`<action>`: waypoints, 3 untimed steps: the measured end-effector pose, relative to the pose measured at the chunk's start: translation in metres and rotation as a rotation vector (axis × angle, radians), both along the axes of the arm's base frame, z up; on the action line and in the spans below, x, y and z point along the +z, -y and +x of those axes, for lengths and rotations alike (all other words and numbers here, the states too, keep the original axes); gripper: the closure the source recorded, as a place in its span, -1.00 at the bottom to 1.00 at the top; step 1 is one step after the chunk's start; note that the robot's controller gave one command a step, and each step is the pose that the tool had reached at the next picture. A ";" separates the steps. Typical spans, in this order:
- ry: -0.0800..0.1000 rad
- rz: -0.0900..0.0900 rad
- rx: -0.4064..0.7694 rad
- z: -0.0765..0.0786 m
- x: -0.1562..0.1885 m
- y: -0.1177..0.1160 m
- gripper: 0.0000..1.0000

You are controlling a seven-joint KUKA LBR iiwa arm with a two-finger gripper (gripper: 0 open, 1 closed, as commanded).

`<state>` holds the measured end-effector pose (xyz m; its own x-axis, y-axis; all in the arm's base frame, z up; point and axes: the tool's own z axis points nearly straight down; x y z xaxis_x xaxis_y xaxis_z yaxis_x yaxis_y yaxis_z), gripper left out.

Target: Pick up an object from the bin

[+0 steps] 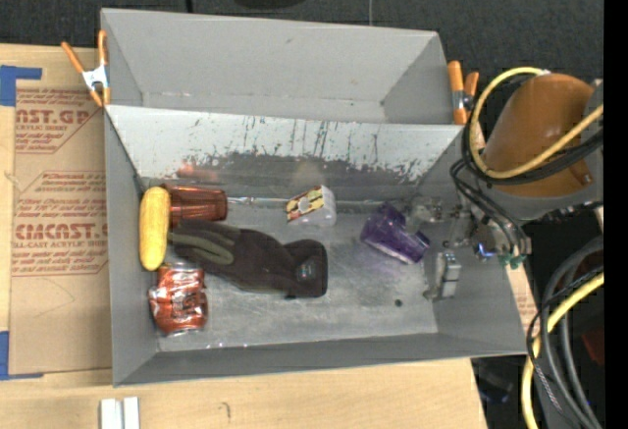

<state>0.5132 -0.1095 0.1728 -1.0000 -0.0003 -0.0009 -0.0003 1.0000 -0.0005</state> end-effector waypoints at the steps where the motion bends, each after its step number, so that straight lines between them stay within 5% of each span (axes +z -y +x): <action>1: 0.007 0.000 -0.057 0.008 -0.051 -0.018 -1.00; 2: -0.002 0.002 -0.121 0.007 -0.095 -0.051 -1.00; 3: 0.000 0.002 -0.212 0.013 -0.098 -0.052 -1.00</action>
Offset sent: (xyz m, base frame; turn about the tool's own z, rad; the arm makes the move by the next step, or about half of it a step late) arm 0.0070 0.0495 -0.0934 0.1217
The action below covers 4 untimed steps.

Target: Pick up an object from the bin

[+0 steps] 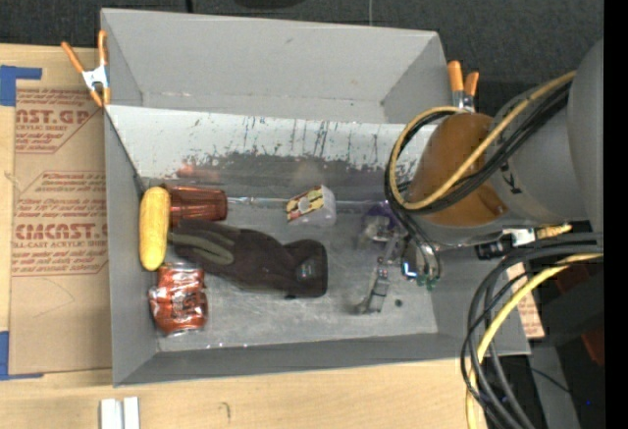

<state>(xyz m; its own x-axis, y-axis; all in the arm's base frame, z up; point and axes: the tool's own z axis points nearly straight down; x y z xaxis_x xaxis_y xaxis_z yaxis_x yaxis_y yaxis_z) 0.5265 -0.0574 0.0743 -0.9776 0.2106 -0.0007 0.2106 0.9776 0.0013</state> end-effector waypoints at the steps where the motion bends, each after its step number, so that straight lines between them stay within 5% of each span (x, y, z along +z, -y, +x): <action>1: -0.001 -0.002 -0.115 0.009 0.001 -0.028 -1.00; 2: -0.001 -0.001 0.161 0.011 0.002 -0.056 -1.00; 3: 0.000 -0.001 0.317 0.007 0.002 -0.076 -1.00; 4: 0.000 0.000 0.145 0.018 0.000 -0.095 -1.00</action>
Offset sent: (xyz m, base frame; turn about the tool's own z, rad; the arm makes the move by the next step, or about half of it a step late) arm 0.0114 0.0808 0.0028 -0.3535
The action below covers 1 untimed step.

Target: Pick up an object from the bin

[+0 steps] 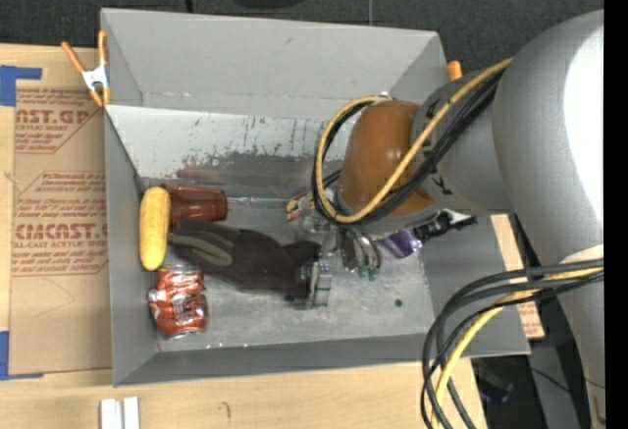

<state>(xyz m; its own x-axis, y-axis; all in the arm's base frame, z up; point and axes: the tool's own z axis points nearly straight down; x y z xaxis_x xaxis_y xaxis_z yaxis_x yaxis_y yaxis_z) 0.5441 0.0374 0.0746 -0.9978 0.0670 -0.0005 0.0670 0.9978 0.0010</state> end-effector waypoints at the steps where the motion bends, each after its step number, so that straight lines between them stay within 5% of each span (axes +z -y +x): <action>1: 0.000 -0.001 0.017 -0.028 -0.005 -0.023 1.00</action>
Offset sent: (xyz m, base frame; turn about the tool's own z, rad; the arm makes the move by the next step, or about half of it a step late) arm 0.0000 0.0000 0.0000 0.0000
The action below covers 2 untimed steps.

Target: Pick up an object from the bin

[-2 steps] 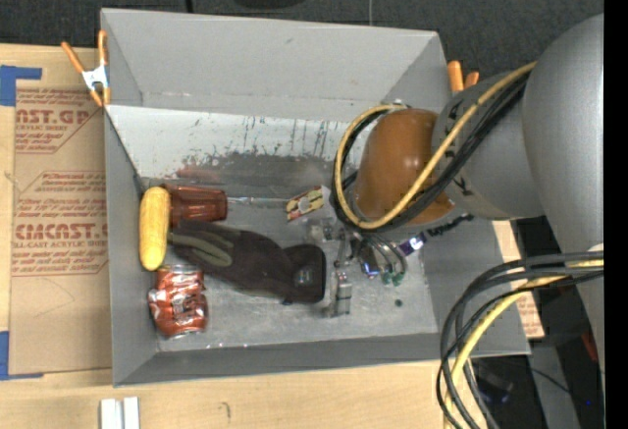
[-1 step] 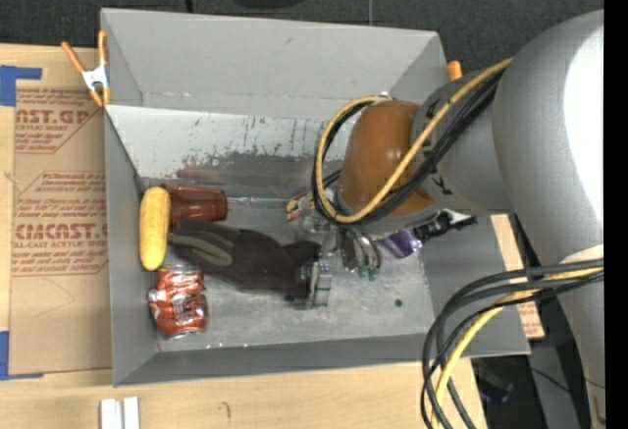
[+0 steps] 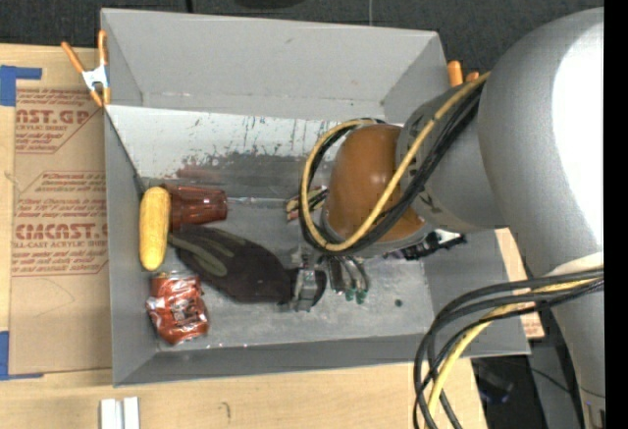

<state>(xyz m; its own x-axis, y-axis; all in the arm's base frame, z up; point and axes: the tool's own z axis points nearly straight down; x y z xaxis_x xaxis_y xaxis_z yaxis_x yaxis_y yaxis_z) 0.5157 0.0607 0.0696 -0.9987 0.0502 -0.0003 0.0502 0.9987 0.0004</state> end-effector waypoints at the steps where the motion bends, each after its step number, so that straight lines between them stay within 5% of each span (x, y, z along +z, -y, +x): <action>1: 0.000 0.000 0.000 0.000 0.000 0.000 1.00; 2: -0.001 0.000 0.016 0.016 0.119 0.005 1.00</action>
Offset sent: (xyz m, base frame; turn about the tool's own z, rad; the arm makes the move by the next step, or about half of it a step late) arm 0.0163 -0.0064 0.1193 -0.0148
